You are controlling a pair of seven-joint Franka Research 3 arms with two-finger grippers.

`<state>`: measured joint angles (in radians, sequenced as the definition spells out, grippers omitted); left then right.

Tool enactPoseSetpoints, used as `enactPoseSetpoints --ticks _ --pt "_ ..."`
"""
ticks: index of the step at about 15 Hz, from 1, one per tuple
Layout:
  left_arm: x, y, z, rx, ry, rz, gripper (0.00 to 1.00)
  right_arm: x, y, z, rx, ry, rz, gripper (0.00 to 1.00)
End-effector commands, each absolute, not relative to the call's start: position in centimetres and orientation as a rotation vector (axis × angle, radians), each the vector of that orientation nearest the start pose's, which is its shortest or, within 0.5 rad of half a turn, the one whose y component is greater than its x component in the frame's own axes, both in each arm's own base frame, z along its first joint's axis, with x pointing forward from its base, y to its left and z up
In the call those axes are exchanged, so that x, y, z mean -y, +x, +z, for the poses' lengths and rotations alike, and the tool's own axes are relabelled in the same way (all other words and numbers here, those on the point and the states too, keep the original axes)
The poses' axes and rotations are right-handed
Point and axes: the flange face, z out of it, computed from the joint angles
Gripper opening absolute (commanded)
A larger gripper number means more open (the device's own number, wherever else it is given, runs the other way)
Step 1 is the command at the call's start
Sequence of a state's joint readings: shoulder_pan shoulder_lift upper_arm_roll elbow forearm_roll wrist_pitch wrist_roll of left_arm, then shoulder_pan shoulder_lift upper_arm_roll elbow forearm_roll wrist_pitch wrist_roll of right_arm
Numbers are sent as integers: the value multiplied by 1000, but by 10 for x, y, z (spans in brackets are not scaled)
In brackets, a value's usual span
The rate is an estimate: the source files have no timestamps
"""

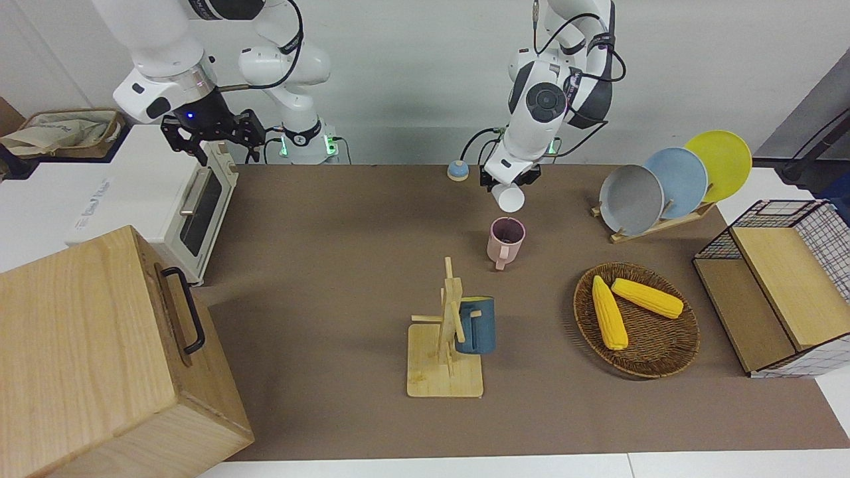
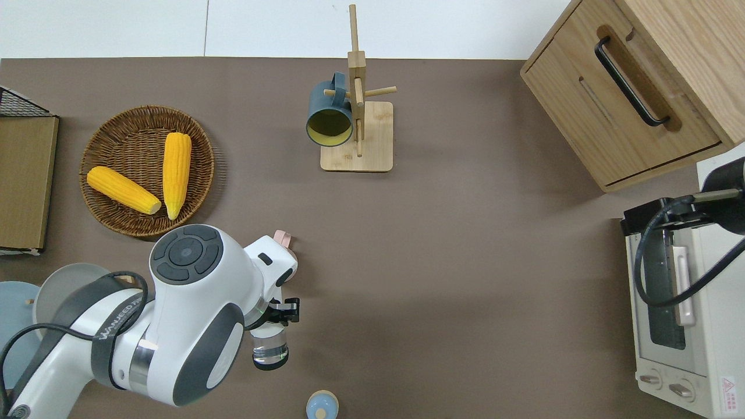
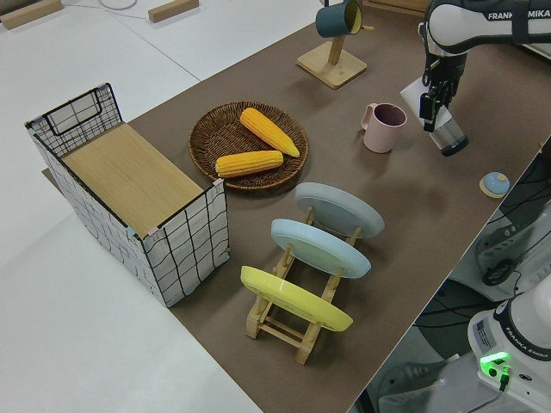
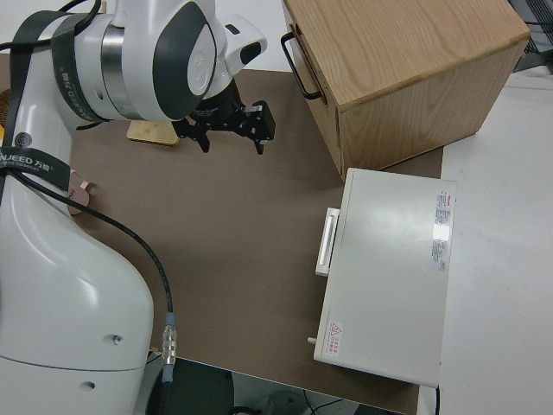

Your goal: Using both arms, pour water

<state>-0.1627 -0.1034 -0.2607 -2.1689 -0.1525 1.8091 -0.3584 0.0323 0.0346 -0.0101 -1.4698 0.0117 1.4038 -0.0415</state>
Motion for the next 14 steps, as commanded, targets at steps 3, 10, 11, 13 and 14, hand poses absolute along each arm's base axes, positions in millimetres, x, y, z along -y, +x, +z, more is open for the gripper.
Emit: enactPoseSetpoints --ticks 3,10,11,13,14 --pt "198 401 440 28 -3185 217 0 -13 545 642 125 -3117 153 992" --pt "196 373 423 46 -3222 -170 0 -13 545 642 125 -3117 153 992" --pt "200 371 421 49 -3222 -209 0 -13 545 642 125 -3117 153 992" --pt "208 368 418 76 -3222 -268 0 -13 545 642 125 -3117 153 992" --pt "209 367 417 81 -3222 -278 0 -13 545 642 125 -3117 153 992"
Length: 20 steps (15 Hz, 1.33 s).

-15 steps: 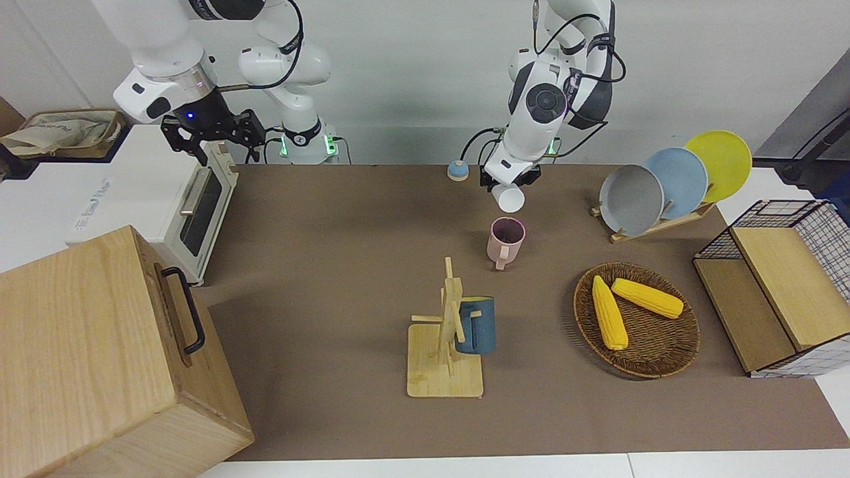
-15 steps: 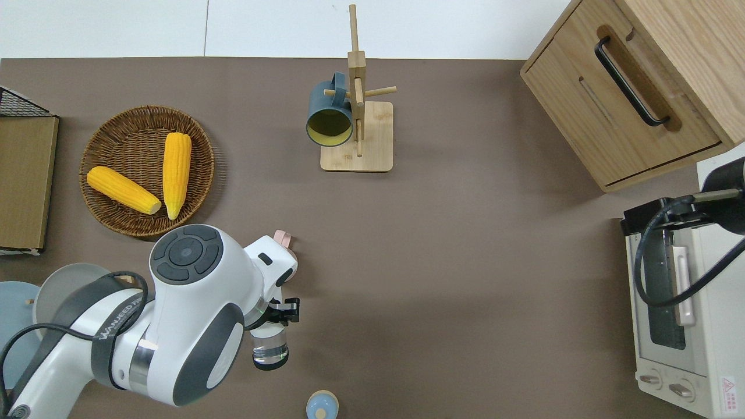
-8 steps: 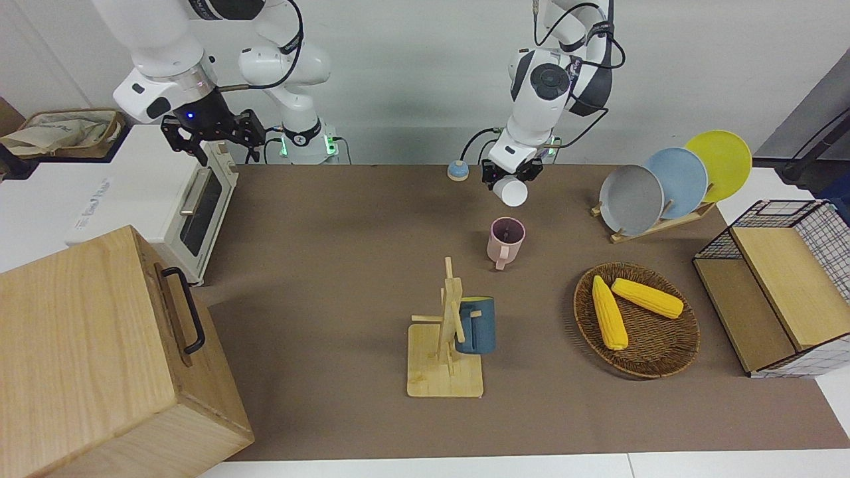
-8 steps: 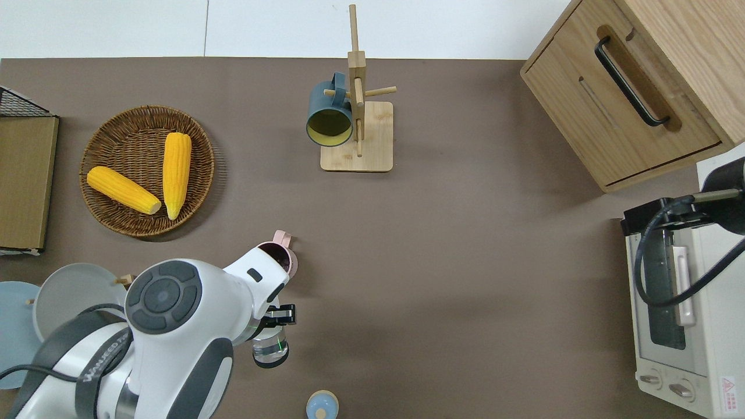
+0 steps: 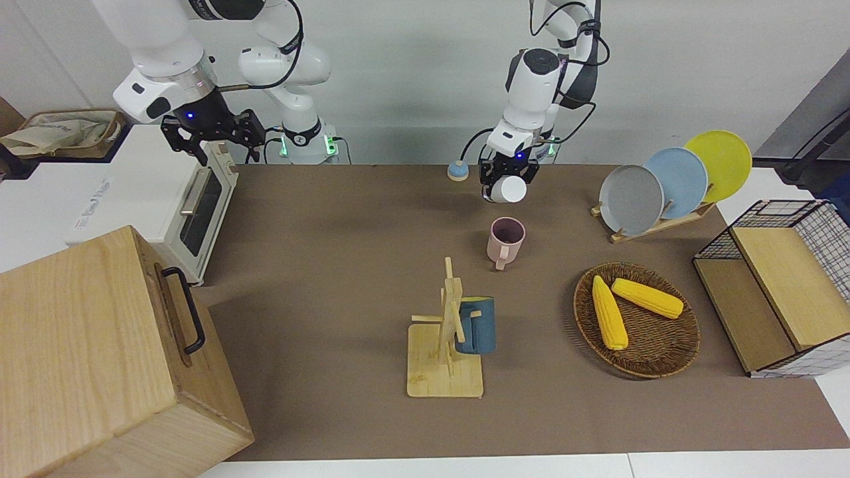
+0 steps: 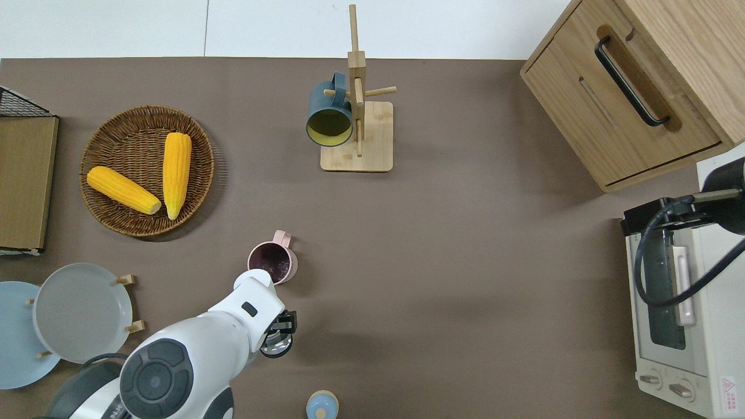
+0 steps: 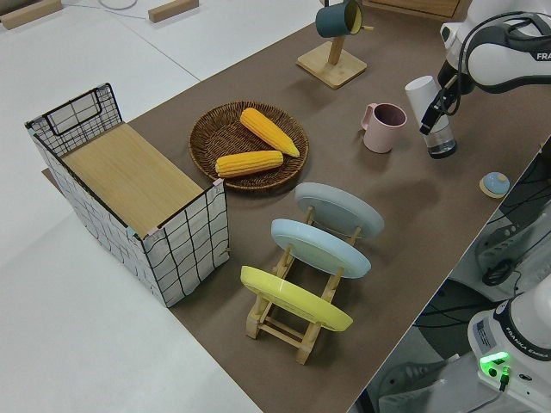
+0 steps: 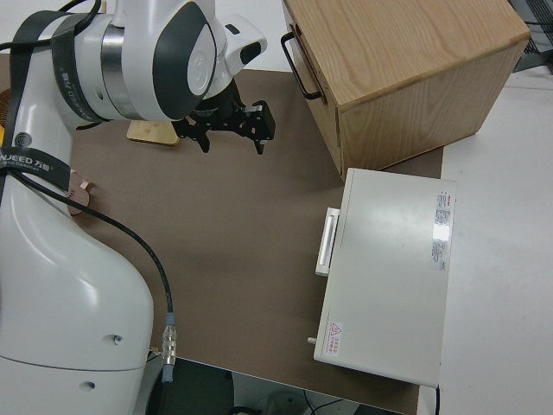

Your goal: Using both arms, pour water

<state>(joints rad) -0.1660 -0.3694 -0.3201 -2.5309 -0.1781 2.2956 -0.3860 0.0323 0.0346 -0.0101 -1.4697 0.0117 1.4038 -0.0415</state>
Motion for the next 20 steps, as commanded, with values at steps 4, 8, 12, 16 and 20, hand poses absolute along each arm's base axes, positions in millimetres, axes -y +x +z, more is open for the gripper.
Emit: enactPoseSetpoints --ticks 4,8,12,16,20 --pt "198 359 413 105 -3198 -281 0 -13 545 642 125 -3117 153 992" --pt "175 372 418 153 -3171 -313 0 -13 545 642 125 -3117 153 992" --pt "137 394 423 204 -3117 -403 0 -13 545 642 125 -3117 153 992" --pt "80 419 438 205 -3084 -462 0 -13 545 642 125 -3117 153 992" --pt "29 463 505 323 -3054 -671 0 -13 545 642 125 -3117 153 992"
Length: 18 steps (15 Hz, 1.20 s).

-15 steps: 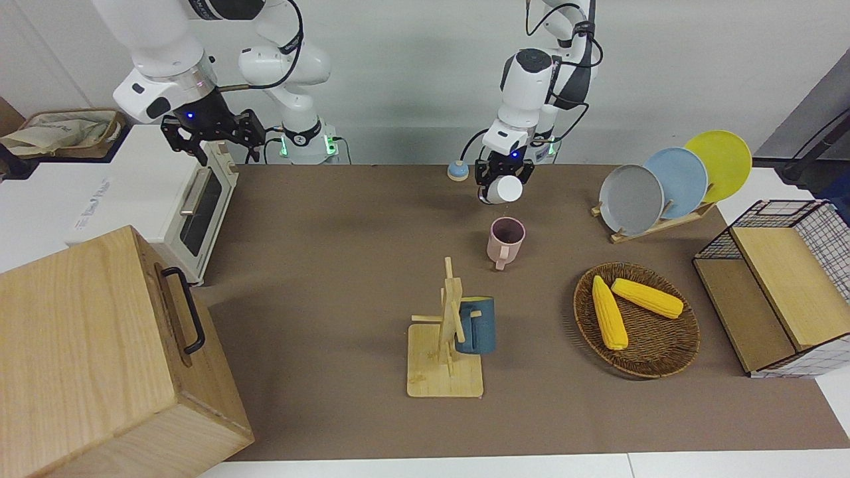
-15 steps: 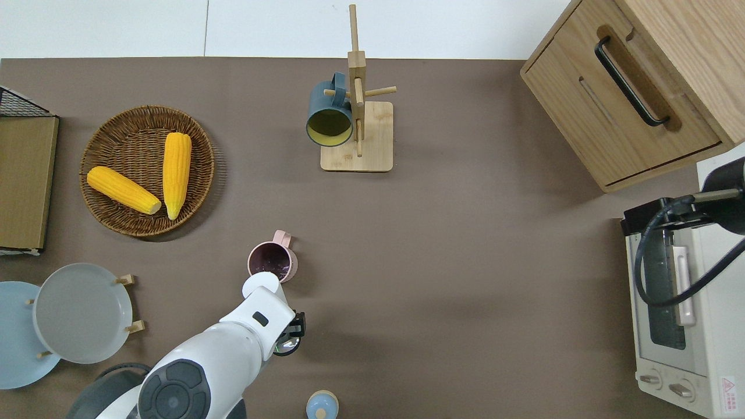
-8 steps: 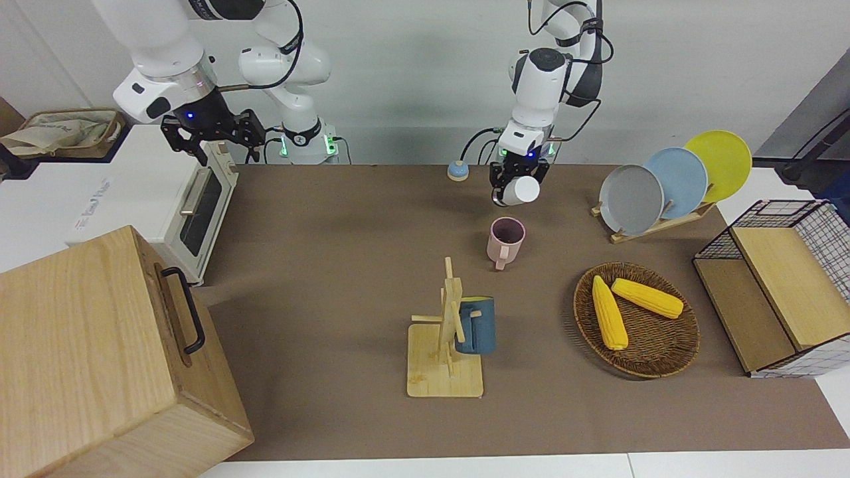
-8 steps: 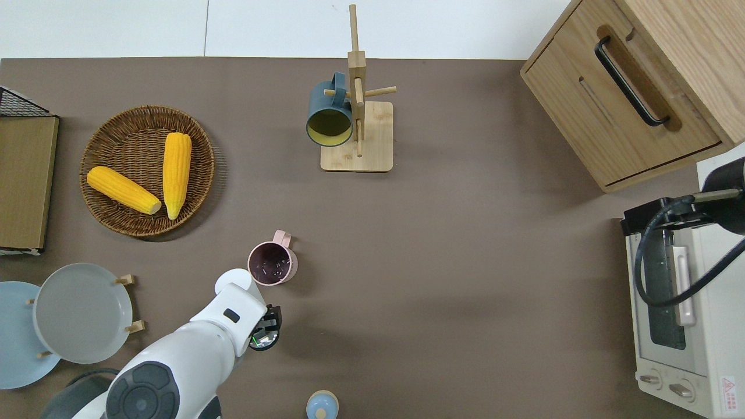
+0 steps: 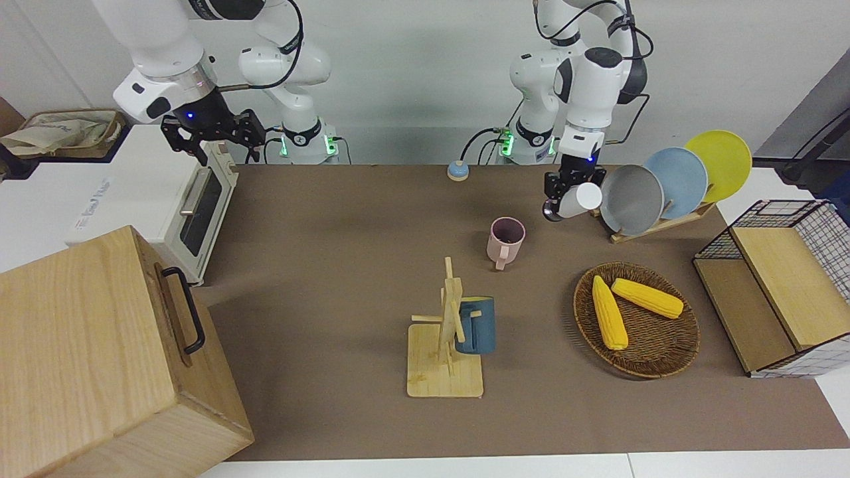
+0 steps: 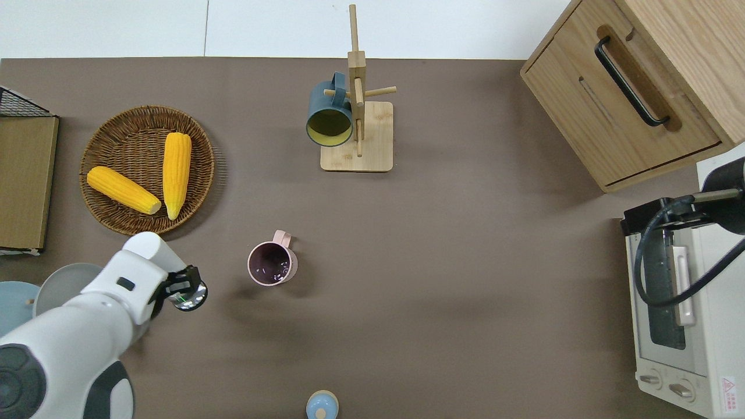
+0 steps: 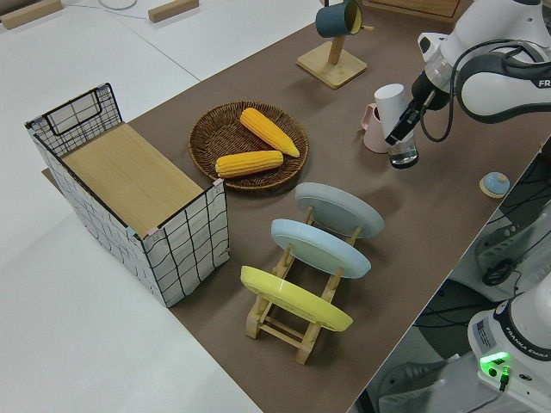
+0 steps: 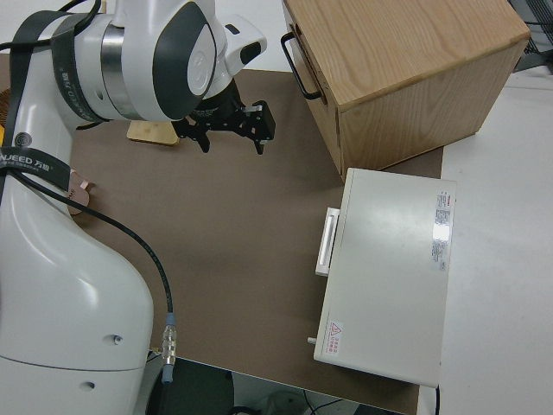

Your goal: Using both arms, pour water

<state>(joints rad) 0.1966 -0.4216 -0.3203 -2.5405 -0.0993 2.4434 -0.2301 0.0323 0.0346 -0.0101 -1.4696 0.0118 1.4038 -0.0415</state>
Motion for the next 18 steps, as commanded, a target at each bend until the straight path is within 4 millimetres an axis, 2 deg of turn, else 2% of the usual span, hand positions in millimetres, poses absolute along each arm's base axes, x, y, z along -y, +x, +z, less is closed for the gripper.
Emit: enactPoseSetpoints --ticks 1,3,6,10,12,13,15,17,18 --pt "18 476 524 359 -3045 -724 0 -13 545 642 125 -3117 153 992" --pt "-11 497 557 378 -3015 -814 0 -13 545 642 125 -3117 153 992" --pt "-71 518 602 353 -2961 -908 0 -13 545 642 125 -3117 153 992" --pt "-125 545 634 356 -2957 -993 0 -13 545 642 125 -3117 153 992" --pt "-166 552 647 337 -2960 -959 0 -13 545 642 125 -3117 153 992" --pt "-179 554 647 323 -2960 -959 0 -13 545 642 125 -3117 153 992" --pt "-223 561 652 261 -2971 -1035 0 -13 545 642 125 -3117 153 992" --pt "-262 559 630 213 -2982 -1022 0 -13 545 642 125 -3117 153 992" --pt "-274 562 626 175 -2988 -1048 0 -13 545 642 125 -3117 153 992"
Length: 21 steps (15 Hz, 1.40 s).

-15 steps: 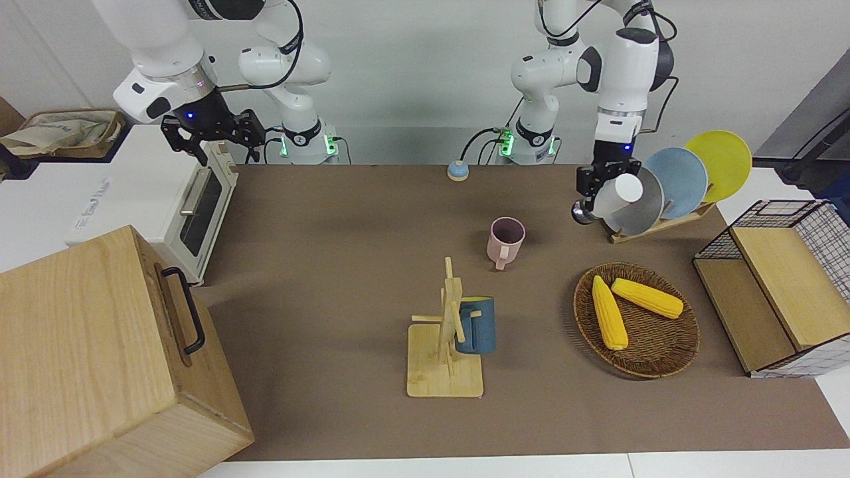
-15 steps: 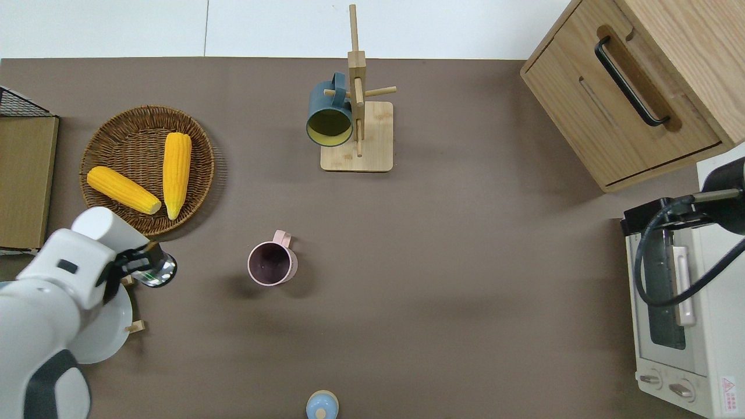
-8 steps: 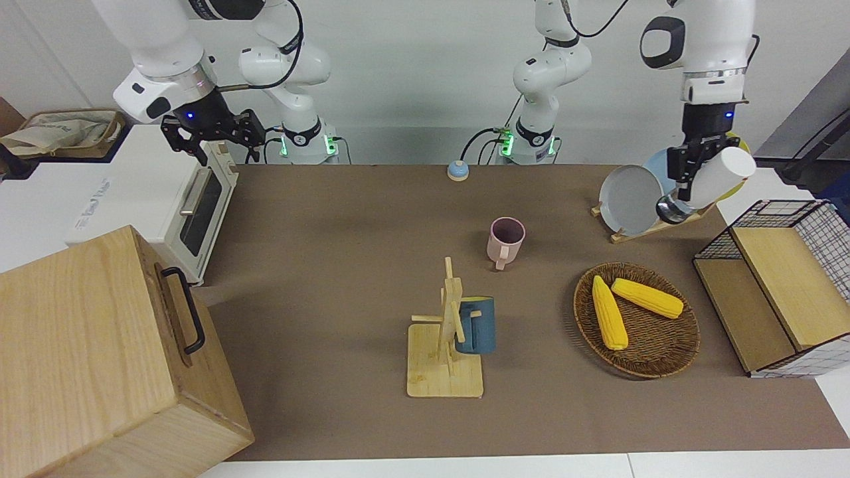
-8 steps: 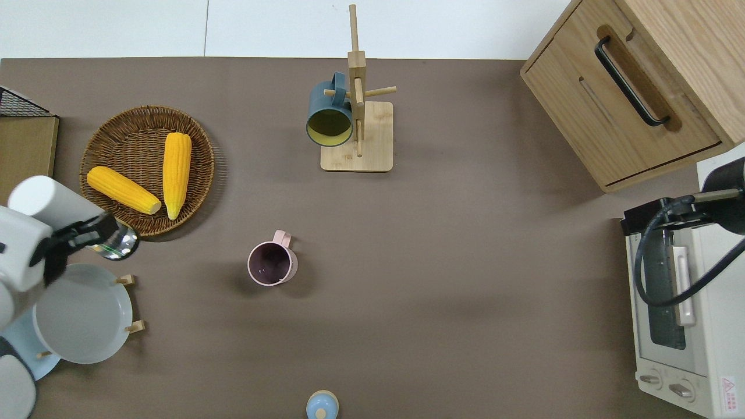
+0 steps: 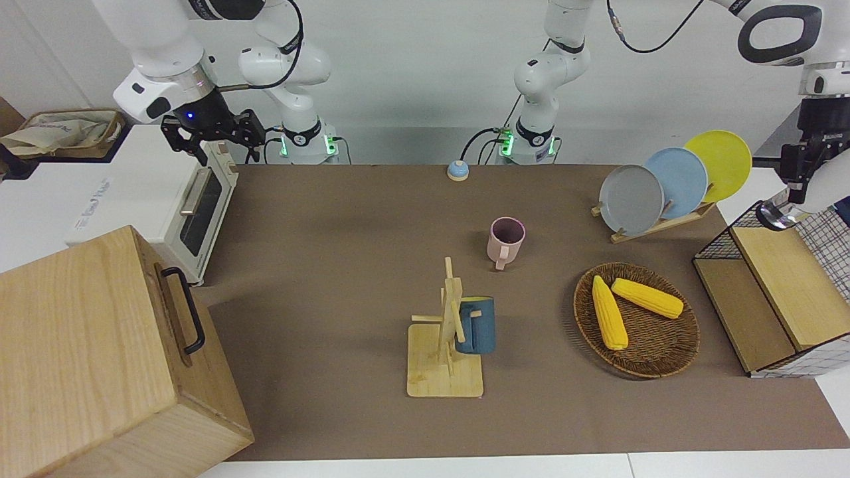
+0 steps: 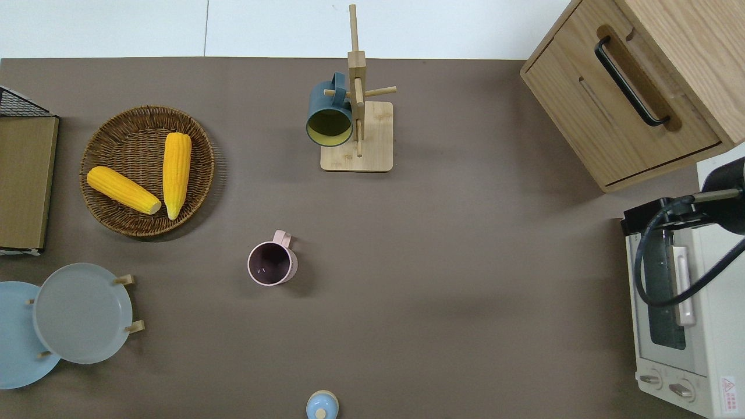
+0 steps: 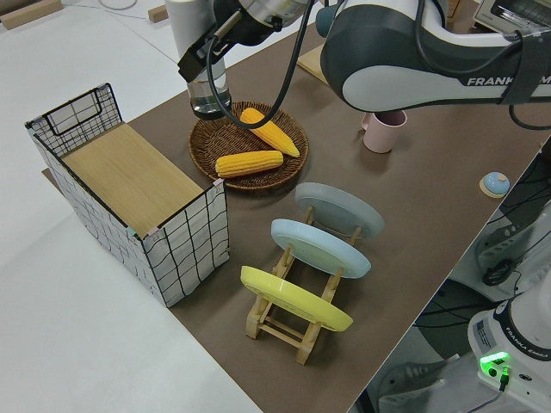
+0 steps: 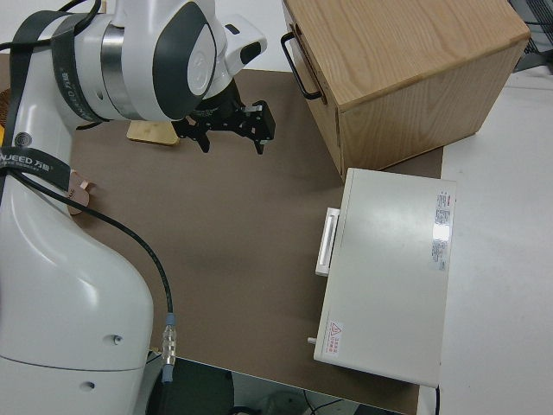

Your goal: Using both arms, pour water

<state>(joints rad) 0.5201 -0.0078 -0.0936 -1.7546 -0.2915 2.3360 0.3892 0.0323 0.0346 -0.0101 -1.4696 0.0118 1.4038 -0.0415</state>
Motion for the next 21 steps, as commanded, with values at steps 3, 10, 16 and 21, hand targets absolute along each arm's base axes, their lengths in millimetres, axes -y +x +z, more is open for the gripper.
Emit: enactPoseSetpoints --ticks 3,10,16,21 --pt "-316 567 596 84 -3003 -1116 0 -13 545 642 125 -3117 153 992" --pt "-353 575 551 -4 -2950 -1215 0 -13 545 642 125 -3117 153 992" --pt "-381 572 520 14 -2912 -1287 0 -13 545 642 125 -3117 153 992" --pt "-381 575 509 28 -2911 -1278 0 -13 545 642 125 -3117 153 992"
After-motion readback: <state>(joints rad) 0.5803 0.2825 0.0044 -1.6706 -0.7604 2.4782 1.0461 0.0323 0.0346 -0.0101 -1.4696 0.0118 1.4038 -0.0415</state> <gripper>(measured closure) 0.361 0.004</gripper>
